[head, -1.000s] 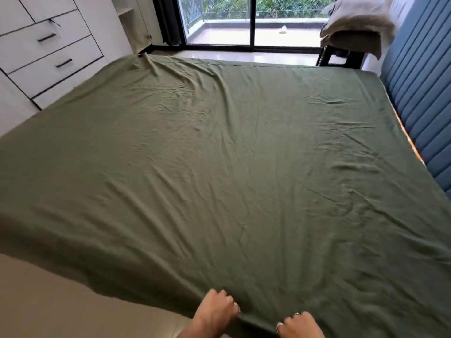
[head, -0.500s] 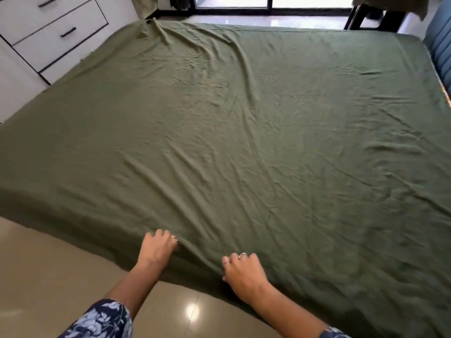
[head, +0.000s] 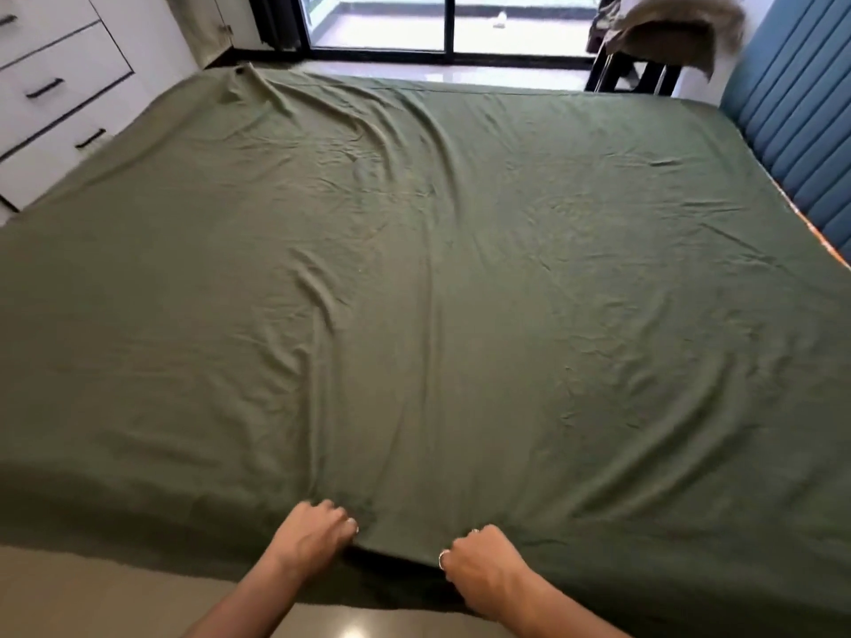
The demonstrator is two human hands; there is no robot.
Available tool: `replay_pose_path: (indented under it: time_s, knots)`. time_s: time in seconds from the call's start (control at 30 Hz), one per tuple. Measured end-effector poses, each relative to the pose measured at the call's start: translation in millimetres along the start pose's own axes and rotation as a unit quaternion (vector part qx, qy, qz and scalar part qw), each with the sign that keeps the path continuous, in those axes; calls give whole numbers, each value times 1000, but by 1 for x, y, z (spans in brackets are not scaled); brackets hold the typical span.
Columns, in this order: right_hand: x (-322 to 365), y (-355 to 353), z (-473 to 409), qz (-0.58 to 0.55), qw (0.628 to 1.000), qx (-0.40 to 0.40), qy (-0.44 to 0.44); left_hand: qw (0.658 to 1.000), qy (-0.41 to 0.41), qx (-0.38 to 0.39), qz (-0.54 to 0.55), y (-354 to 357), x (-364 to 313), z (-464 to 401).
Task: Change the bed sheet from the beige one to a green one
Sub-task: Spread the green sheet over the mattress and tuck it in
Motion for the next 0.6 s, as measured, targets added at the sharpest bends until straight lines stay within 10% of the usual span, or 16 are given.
replay_pose_path:
  time_s: [0.13, 0.23, 0.47, 0.6]
  knots:
    - [13, -16, -31, 35, 996, 26, 77, 1000, 14, -11, 10, -7, 55, 23]
    - [36, -51, -60, 10, 996, -36, 76, 980, -177, -39, 87, -17, 106, 40]
    - [114, -112, -144, 2, 986, -157, 59, 630, -565, -206, 491, 30, 204, 74]
    - [131, -126, -183, 20, 986, -142, 82, 574, -589, -229, 521, 56, 231, 73]
Point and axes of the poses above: each hand's wrist, its own z-axis away from the middle knuckle, its own y-axis out of the palm, x = y × z, the point moved 2 cm from there along -z, towards the middle knuckle, and after that the axes turned 10 degrees about z, right-handed, at the moved point
